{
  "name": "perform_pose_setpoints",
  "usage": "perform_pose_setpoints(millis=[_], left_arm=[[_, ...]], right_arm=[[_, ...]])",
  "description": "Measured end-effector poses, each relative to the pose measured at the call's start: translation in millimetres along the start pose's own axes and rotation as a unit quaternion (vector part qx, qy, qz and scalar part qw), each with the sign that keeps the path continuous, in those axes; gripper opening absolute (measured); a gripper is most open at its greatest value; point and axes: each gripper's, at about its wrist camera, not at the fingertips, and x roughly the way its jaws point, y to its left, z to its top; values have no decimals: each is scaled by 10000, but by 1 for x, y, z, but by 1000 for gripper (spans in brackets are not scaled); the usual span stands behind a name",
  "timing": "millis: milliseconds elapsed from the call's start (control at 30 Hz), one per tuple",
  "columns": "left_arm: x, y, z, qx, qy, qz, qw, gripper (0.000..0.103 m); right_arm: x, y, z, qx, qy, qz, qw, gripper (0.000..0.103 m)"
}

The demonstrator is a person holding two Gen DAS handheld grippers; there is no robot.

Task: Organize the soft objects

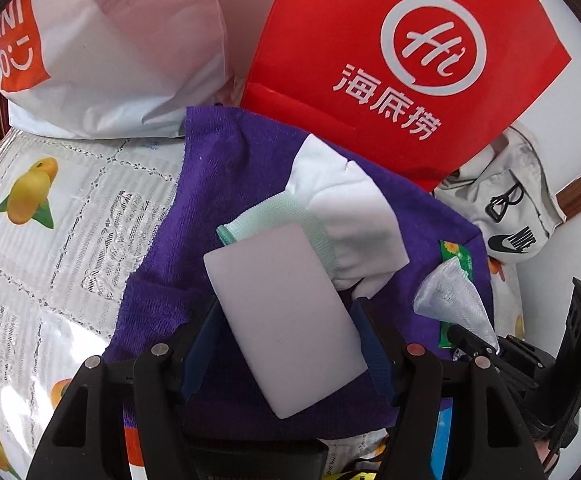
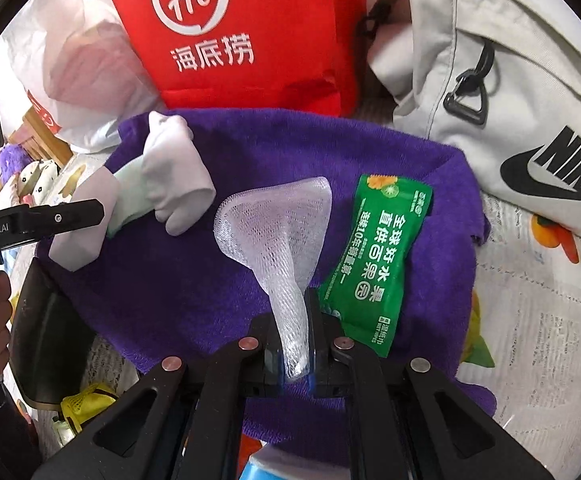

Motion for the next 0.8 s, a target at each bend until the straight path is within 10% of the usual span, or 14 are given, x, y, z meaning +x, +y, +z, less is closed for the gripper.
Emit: perform_pose_setpoints(millis=[133,267,367,800], left_arm=[[8,1,2,-88,131,-48,9999,69],[12,3,2,-178,269,-54,9995,77],[9,1,0,-177,251,-49,9995,80],[-43,4,-15,-168,-282,-88,9994,80]], right_arm=[[6,-2,2,54,120,-16,9999,11],[8,-5,5,180,173,10,9997,54],[2,-6,3,167,40,-18,9999,63],[-64,11,-28,104,-703,-111,9974,64]])
